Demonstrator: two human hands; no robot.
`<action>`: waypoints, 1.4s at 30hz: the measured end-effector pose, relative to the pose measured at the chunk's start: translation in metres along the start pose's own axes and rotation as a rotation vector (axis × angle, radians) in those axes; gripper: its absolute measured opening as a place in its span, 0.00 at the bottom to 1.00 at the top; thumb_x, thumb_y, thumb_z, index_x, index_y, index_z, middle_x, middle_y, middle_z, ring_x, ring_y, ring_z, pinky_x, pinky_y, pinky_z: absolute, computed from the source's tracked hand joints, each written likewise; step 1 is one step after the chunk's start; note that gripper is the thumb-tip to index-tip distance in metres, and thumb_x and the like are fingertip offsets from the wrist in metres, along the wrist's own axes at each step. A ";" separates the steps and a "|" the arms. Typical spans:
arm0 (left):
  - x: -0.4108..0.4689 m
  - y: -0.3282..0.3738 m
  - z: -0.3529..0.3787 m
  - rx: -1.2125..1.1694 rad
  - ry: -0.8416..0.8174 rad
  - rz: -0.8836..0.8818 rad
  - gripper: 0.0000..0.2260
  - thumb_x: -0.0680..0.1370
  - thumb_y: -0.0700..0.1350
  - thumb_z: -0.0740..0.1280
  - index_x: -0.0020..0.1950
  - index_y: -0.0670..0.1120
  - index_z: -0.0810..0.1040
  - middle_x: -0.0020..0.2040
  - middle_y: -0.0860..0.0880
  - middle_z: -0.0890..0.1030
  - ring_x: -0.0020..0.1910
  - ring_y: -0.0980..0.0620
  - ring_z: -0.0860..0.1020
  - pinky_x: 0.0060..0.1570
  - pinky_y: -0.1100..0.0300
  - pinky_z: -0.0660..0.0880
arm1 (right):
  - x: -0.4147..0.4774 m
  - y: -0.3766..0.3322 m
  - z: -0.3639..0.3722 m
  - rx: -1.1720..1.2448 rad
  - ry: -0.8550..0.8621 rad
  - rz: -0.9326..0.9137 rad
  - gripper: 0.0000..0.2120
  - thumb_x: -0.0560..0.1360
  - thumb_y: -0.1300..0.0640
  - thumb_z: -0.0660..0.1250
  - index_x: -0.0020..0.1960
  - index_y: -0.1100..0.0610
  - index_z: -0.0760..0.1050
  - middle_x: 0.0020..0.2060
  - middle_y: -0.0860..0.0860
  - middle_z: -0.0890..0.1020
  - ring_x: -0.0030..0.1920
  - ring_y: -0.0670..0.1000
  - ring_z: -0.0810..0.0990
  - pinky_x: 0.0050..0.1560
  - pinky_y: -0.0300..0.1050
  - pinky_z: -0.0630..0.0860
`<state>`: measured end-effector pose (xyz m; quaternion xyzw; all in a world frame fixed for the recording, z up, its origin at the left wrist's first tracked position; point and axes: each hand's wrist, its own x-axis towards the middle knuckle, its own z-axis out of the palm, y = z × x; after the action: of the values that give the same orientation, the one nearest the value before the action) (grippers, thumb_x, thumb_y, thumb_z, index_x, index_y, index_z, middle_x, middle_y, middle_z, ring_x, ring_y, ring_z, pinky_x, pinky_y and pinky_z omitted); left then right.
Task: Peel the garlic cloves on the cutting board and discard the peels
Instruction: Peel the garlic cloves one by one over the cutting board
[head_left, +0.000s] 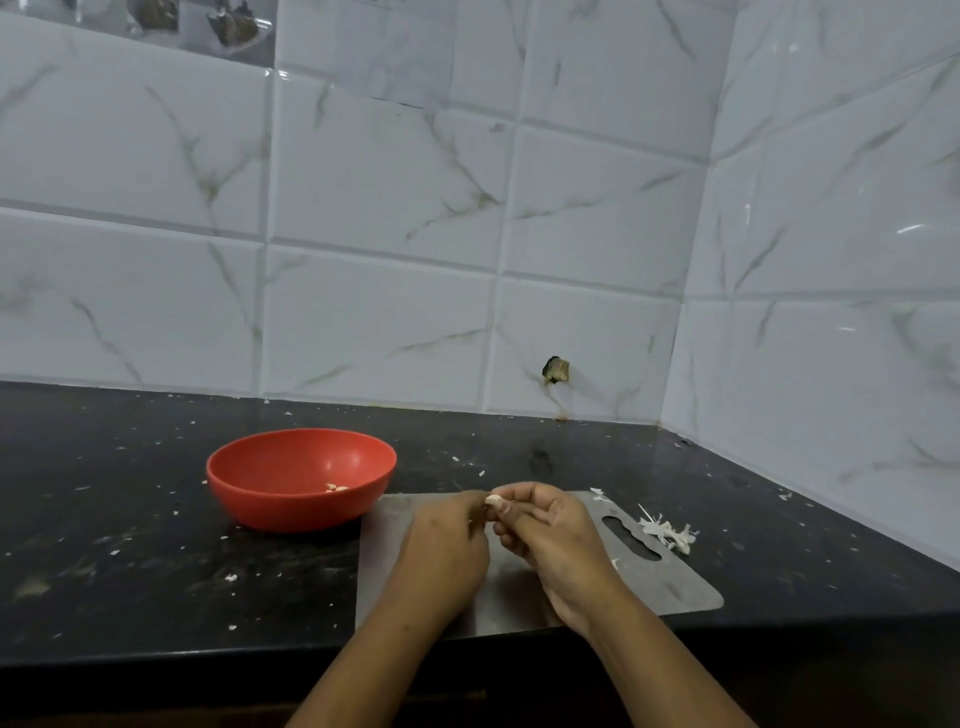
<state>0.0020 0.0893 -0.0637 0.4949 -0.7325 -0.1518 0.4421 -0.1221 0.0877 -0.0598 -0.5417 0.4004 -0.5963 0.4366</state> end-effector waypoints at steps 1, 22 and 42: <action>0.000 0.001 0.000 -0.031 0.016 -0.012 0.11 0.78 0.38 0.61 0.53 0.48 0.81 0.47 0.48 0.83 0.44 0.51 0.81 0.49 0.53 0.76 | -0.001 0.000 0.000 -0.009 0.007 0.006 0.03 0.76 0.65 0.68 0.45 0.61 0.79 0.34 0.53 0.83 0.34 0.45 0.78 0.37 0.35 0.76; -0.011 0.009 -0.012 -0.038 0.086 -0.064 0.06 0.76 0.43 0.66 0.41 0.50 0.82 0.33 0.51 0.83 0.33 0.59 0.81 0.42 0.55 0.79 | -0.002 -0.004 0.003 -0.050 -0.047 0.051 0.03 0.75 0.68 0.68 0.42 0.64 0.78 0.30 0.53 0.81 0.30 0.44 0.77 0.34 0.34 0.75; -0.008 0.007 -0.012 -0.197 0.140 -0.097 0.05 0.75 0.39 0.70 0.42 0.49 0.81 0.36 0.52 0.83 0.30 0.58 0.81 0.36 0.61 0.80 | -0.002 -0.004 0.003 -0.028 -0.057 0.033 0.08 0.78 0.63 0.65 0.42 0.62 0.80 0.29 0.50 0.80 0.30 0.43 0.75 0.33 0.34 0.73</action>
<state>0.0081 0.1015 -0.0565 0.4936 -0.6564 -0.2092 0.5308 -0.1199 0.0908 -0.0560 -0.5578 0.4052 -0.5677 0.4499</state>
